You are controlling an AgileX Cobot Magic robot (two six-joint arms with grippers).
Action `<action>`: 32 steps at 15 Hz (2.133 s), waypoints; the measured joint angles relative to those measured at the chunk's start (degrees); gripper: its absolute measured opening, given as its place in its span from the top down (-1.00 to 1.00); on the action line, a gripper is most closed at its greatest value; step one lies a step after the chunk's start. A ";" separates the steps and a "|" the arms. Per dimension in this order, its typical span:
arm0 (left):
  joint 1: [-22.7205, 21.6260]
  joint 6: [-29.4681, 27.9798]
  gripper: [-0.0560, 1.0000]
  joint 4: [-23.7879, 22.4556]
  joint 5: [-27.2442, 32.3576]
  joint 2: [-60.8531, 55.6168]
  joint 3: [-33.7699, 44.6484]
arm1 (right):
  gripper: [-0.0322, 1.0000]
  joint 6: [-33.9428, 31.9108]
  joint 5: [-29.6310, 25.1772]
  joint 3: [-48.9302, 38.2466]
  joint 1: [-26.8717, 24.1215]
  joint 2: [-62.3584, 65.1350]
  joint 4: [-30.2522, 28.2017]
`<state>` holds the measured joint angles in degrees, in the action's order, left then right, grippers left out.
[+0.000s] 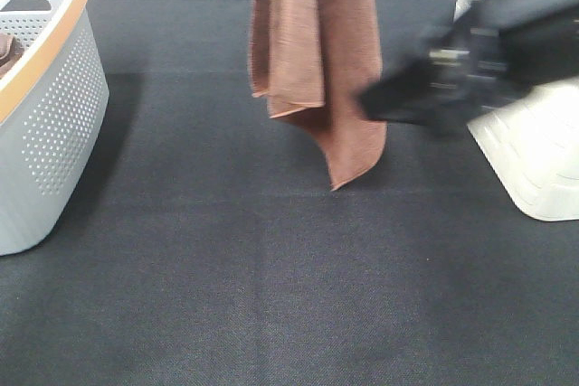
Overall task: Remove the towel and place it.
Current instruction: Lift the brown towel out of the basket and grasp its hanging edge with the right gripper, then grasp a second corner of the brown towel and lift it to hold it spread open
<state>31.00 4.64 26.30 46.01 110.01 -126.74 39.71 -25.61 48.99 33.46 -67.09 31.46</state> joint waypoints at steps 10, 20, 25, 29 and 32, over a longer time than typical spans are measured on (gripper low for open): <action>1.26 -5.79 0.89 -0.74 -5.61 0.52 0.00 | -0.23 -0.17 14.50 6.93 1.32 -13.06 7.28; 1.26 -5.79 0.89 -0.74 -5.61 0.52 0.00 | -0.25 -0.17 16.90 10.89 1.32 -23.55 9.80; 1.26 -5.79 0.89 0.11 -5.50 0.52 0.00 | -0.50 -0.52 21.43 11.06 1.32 -24.52 9.91; 1.26 -5.79 0.89 1.43 -4.58 0.52 0.00 | -0.52 -0.46 23.43 11.06 1.32 -24.52 9.97; 1.26 -5.79 0.89 1.49 -4.30 0.52 0.00 | -0.52 -0.46 24.41 11.06 1.32 -24.52 10.08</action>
<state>32.26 -1.15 27.79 41.71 110.52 -126.74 39.25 -1.20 60.05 34.78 -91.62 41.54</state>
